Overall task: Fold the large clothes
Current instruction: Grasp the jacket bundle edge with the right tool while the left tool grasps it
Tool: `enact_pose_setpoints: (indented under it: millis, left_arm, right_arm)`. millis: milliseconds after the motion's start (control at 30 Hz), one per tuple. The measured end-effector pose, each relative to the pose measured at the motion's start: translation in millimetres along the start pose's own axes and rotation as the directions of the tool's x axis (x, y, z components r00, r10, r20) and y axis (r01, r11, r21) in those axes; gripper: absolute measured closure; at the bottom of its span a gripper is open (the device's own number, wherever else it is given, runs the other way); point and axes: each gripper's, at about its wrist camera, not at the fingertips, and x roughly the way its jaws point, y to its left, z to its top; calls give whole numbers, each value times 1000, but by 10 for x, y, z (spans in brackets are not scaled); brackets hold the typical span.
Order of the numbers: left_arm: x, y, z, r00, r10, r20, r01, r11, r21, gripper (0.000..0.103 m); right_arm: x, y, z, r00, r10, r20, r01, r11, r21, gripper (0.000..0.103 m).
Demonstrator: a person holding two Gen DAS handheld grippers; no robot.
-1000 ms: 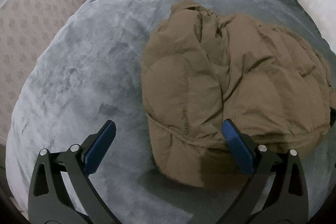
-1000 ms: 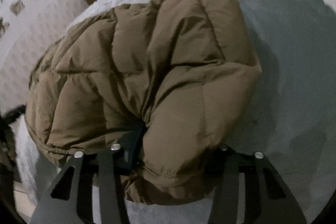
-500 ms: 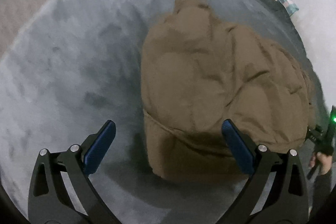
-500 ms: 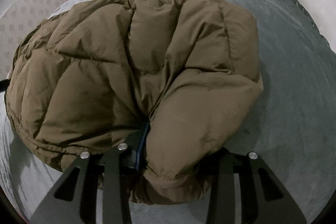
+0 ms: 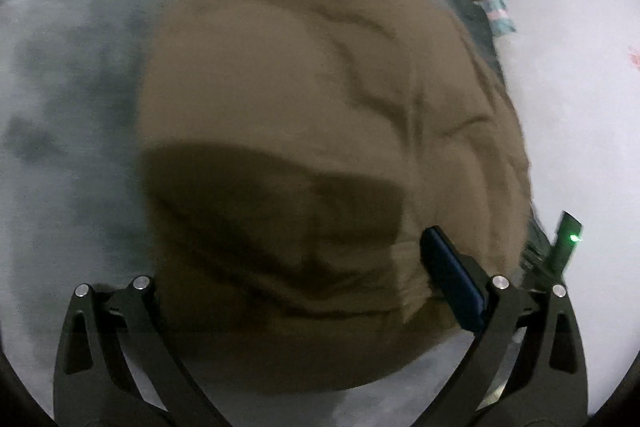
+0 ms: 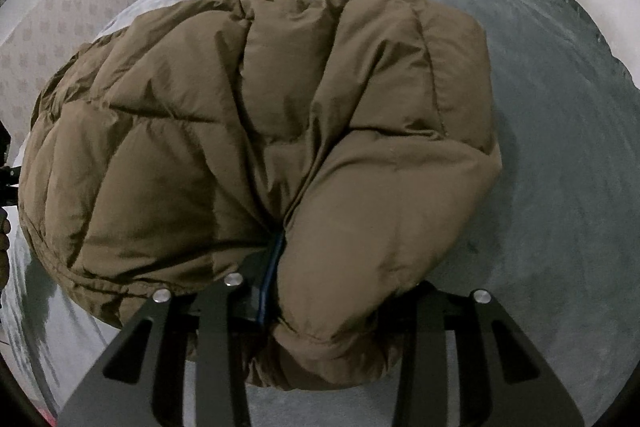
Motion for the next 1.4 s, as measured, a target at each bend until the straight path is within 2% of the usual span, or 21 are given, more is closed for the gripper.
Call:
enact_pose_setpoints:
  millis: [167, 200, 300, 367, 433, 500, 533, 600, 633, 700, 800, 867, 1033, 1100, 1233, 1400]
  left_arm:
    - [151, -168, 52, 996, 94, -13, -93, 995, 36, 3]
    - [146, -219, 53, 992, 130, -3, -129, 990, 57, 5]
    - [147, -434, 86, 968, 249, 16, -249, 961, 122, 17]
    - [188, -598, 89, 941, 338, 34, -338, 924, 177, 25]
    - [216, -720, 85, 917, 396, 56, -398, 892, 215, 30]
    - [282, -900, 71, 873, 479, 91, -484, 830, 278, 34]
    - [305, -956, 68, 857, 505, 101, -511, 807, 297, 36]
    - [393, -1113, 46, 806, 575, 138, -583, 732, 352, 38]
    - [423, -1163, 36, 788, 596, 152, -605, 705, 370, 39]
    - [518, -1294, 4, 735, 651, 191, -661, 623, 418, 41]
    - [634, -1412, -29, 677, 699, 230, -708, 533, 463, 43]
    - [700, -1475, -22, 657, 715, 239, -720, 502, 478, 44]
    - [728, -1501, -5, 644, 725, 244, -725, 476, 497, 45]
    - [843, -1671, 9, 638, 730, 245, -725, 463, 509, 46]
    - [820, -1736, 94, 638, 734, 235, -715, 451, 534, 53]
    - [795, -1880, 158, 629, 735, 252, -719, 428, 547, 58]
  right_arm:
    - [0, -51, -12, 1000, 22, -5, -22, 1000, 22, 65]
    - [5, -59, -14, 1000, 27, -7, -27, 999, 25, 65]
    - [14, -76, -8, 999, 34, -15, -34, 999, 26, 65]
    - [22, -70, 14, 999, 27, -21, -27, 999, 18, 65]
    - [22, -43, 27, 1000, 13, -27, -13, 1000, 7, 65]
    - [22, -22, 37, 1000, 4, -30, -4, 1000, 4, 66]
    - [25, -13, 41, 1000, 1, -31, -1, 1000, 1, 66]
    - [32, 2, 44, 999, -4, -34, 4, 1000, -4, 66]
    - [29, 13, 48, 999, -7, -37, 7, 1000, -10, 66]
    - [27, 37, 51, 999, -16, -41, 15, 1000, -21, 66]
    - [25, 96, 60, 998, -36, -47, 34, 998, -49, 66]
    - [27, 134, 59, 997, -49, -51, 45, 997, -67, 66]
    - [17, 208, 69, 995, -74, -64, 68, 993, -102, 67]
    - [0, 263, 64, 994, -90, -67, 81, 988, -129, 68]
    - [-48, 360, 88, 990, -118, -72, 102, 976, -190, 75]
    - [-135, 446, 84, 987, -148, -61, 130, 962, -241, 78]
